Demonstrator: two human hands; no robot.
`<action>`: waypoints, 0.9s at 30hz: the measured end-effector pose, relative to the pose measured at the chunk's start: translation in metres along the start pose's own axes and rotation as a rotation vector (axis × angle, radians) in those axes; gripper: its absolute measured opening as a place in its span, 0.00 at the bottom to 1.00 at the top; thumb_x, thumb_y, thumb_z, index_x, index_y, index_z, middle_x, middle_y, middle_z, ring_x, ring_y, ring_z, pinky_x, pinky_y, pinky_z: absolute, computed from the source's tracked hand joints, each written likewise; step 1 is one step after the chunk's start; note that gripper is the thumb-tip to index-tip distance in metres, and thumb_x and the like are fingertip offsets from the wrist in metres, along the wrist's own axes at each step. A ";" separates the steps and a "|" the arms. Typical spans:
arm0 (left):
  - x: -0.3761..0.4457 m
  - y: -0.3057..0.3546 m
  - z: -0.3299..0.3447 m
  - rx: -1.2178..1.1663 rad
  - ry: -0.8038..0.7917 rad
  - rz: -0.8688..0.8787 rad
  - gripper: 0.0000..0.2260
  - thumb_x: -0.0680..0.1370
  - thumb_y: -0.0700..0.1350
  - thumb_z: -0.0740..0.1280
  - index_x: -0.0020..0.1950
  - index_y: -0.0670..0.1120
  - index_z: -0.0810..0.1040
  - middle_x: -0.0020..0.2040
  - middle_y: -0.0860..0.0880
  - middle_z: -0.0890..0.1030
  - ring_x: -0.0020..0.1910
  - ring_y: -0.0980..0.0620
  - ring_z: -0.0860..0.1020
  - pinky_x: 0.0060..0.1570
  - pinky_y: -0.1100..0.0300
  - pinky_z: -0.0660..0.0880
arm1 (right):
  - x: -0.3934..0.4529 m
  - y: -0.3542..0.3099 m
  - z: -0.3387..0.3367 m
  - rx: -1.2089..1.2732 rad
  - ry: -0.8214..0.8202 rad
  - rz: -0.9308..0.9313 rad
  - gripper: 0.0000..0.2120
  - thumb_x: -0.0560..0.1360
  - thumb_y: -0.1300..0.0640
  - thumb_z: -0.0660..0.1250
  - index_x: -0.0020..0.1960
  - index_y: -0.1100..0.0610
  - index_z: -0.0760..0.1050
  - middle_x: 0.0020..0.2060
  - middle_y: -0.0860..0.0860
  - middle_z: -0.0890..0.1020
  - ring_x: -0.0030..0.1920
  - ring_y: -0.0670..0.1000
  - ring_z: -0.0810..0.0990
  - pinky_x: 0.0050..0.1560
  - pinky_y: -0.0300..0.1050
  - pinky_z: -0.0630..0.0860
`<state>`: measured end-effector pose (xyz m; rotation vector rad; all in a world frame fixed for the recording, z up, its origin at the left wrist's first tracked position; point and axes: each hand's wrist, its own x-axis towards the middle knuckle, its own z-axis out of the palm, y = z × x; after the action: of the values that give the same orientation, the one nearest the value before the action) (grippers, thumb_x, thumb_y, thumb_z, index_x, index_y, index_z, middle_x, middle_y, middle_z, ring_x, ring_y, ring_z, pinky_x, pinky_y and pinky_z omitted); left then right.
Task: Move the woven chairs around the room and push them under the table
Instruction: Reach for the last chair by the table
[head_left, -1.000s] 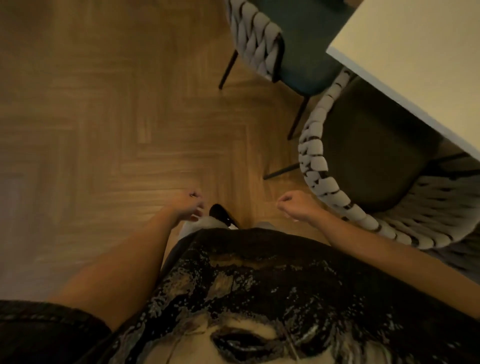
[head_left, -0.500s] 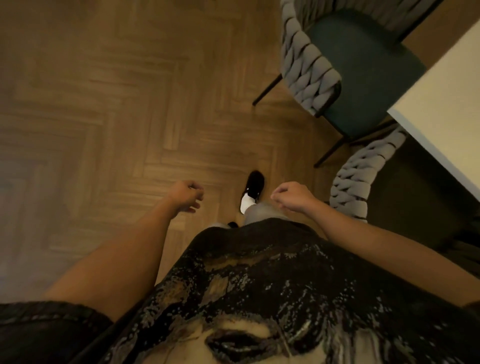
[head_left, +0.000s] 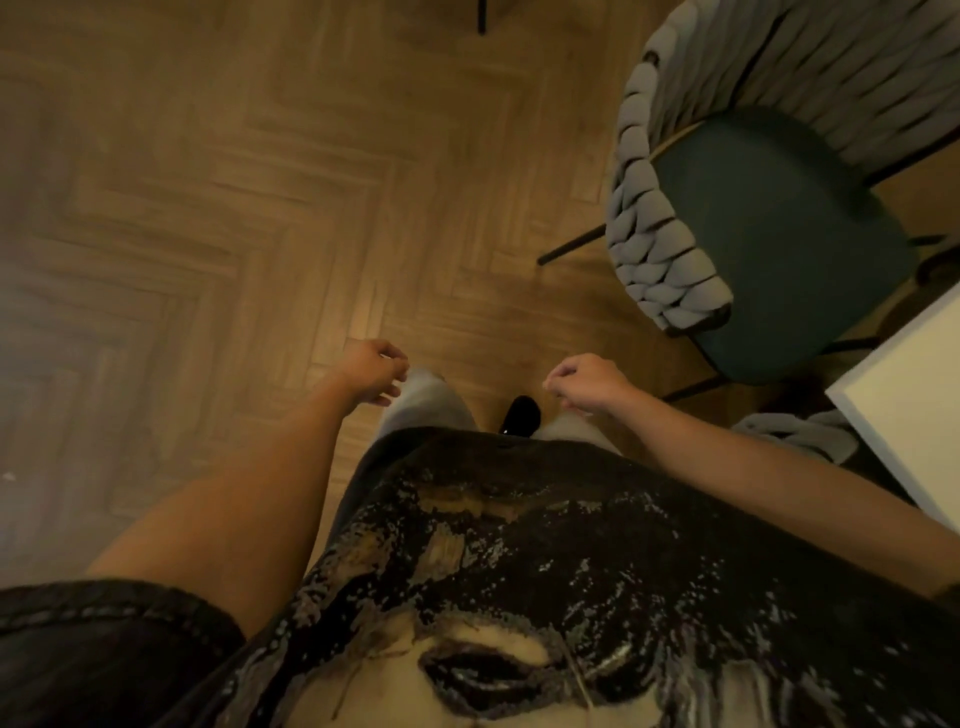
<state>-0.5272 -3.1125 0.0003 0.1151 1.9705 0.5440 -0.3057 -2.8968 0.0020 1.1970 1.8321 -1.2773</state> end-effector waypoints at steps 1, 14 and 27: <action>0.008 0.012 -0.007 0.007 0.002 0.008 0.04 0.81 0.42 0.65 0.55 0.44 0.77 0.48 0.44 0.82 0.42 0.48 0.81 0.42 0.52 0.80 | 0.008 -0.008 -0.009 0.001 0.011 -0.003 0.07 0.81 0.51 0.68 0.52 0.52 0.83 0.46 0.48 0.83 0.51 0.50 0.83 0.52 0.48 0.81; 0.147 0.193 -0.113 0.204 -0.141 0.082 0.07 0.81 0.41 0.66 0.58 0.42 0.77 0.52 0.43 0.81 0.47 0.47 0.80 0.48 0.51 0.80 | 0.112 -0.125 -0.107 0.163 0.124 0.080 0.05 0.80 0.50 0.68 0.48 0.47 0.82 0.45 0.47 0.84 0.49 0.47 0.83 0.53 0.48 0.81; 0.260 0.376 -0.166 0.493 -0.224 0.177 0.07 0.83 0.43 0.64 0.60 0.44 0.76 0.51 0.45 0.81 0.46 0.48 0.82 0.51 0.50 0.82 | 0.188 -0.198 -0.201 0.392 0.232 0.142 0.06 0.79 0.50 0.68 0.48 0.49 0.83 0.51 0.48 0.84 0.53 0.50 0.82 0.53 0.47 0.79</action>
<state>-0.8496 -2.7487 0.0020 0.6359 1.8453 0.1371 -0.5597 -2.6724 -0.0066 1.7160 1.6577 -1.5123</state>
